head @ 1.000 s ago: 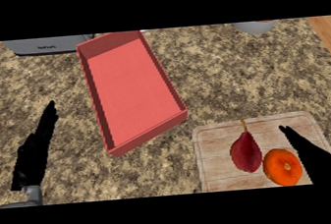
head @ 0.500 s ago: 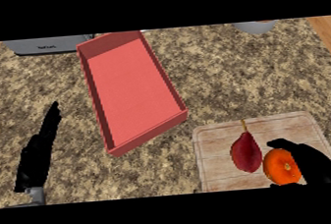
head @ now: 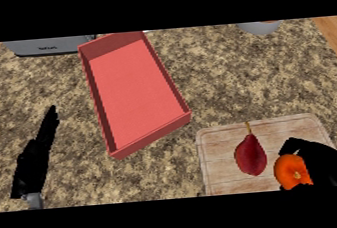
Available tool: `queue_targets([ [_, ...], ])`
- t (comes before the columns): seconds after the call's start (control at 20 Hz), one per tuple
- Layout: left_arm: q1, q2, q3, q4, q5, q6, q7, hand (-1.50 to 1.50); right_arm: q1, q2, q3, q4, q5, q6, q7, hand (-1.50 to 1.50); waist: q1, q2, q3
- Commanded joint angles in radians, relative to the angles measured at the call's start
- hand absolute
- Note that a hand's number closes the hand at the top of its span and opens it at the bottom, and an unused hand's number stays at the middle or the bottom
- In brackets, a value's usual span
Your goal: Pick the squash from the cutting board and place it in the cardboard box
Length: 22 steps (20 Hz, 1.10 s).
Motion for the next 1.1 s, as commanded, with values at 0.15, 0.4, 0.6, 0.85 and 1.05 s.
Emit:
queue_targets([
  [0.15,-0.06,-0.011,-0.012,-0.05,-0.016,-0.002,0.095,0.0,-0.186,0.121,0.127,0.065,0.218,-0.039,0.152,1.5,0.011,0.002,0.001],
  [0.4,-0.047,-0.012,0.002,0.019,-0.013,-0.014,0.015,0.0,-0.381,0.235,0.194,0.14,0.34,0.071,0.33,1.5,0.01,0.002,0.0],
  [0.6,-0.062,-0.036,-0.001,0.044,-0.03,0.004,0.005,0.0,-0.427,0.258,0.212,0.115,0.429,0.091,0.375,1.5,0.004,0.001,0.0],
  [0.85,-0.03,-0.038,0.01,0.011,-0.023,0.001,0.031,0.0,-0.376,0.289,0.266,-0.114,0.398,0.075,0.345,1.5,-0.002,-0.002,0.0],
  [1.05,-0.016,-0.005,0.025,-0.014,-0.001,-0.034,0.016,0.0,-0.515,0.318,0.241,-0.111,0.266,-0.081,0.284,1.5,0.019,-0.001,0.001],
])
